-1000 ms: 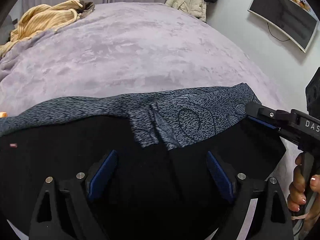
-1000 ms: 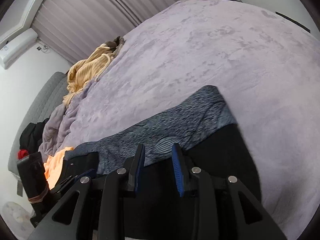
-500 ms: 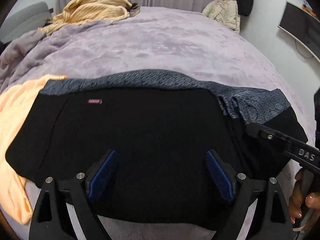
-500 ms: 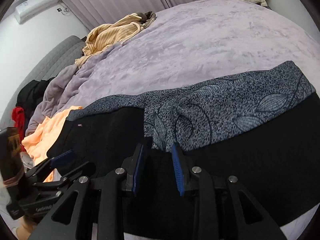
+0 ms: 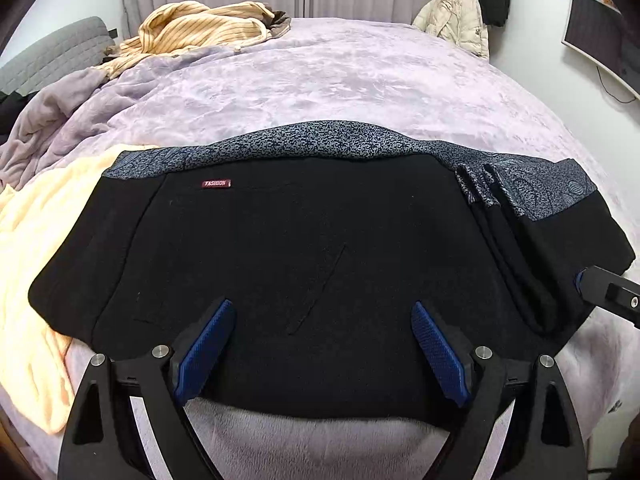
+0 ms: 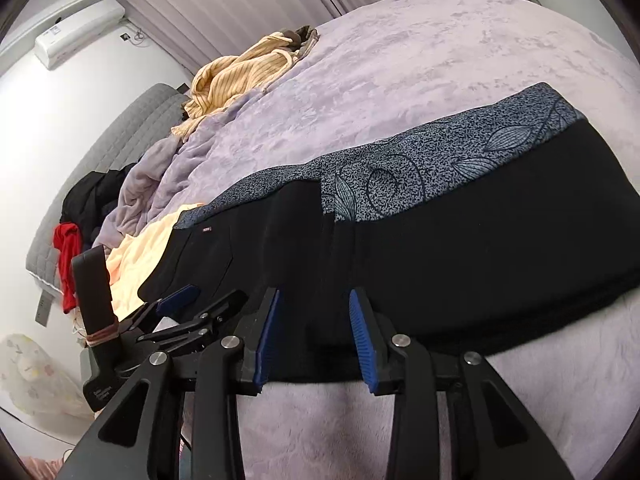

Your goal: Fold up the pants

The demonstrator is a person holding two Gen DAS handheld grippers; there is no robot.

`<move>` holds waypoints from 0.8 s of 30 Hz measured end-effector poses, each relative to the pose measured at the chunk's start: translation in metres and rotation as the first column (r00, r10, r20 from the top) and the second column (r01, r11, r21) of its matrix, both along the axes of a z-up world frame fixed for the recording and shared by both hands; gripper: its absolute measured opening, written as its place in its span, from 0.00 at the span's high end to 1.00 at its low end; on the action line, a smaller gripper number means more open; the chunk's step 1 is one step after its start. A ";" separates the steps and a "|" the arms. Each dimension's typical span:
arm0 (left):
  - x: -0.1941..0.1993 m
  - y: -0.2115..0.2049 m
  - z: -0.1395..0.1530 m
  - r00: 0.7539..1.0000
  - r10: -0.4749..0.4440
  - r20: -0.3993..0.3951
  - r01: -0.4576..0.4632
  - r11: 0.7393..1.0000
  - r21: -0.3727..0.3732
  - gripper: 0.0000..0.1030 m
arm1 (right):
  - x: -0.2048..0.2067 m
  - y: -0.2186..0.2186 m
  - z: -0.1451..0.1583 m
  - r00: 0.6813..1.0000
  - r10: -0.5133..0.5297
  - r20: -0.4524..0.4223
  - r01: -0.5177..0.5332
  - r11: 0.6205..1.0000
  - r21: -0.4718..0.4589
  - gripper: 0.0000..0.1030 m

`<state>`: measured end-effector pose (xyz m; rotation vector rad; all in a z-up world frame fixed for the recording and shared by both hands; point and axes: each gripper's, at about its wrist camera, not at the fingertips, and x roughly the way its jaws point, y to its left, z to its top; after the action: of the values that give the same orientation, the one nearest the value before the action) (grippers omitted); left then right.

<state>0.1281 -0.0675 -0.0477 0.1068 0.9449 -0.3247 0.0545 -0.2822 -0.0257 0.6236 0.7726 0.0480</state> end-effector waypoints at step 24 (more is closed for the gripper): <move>-0.011 0.085 0.008 0.984 0.167 -0.062 -0.170 0.984 -0.053 0.12 | 0.025 0.052 -0.030 0.995 0.048 -0.090 -0.051 0.998 -0.036 0.61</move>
<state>0.1175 0.0174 -0.0399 -0.0363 0.9934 -0.1993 0.0790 -0.2302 -0.0560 0.5732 0.8735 0.0510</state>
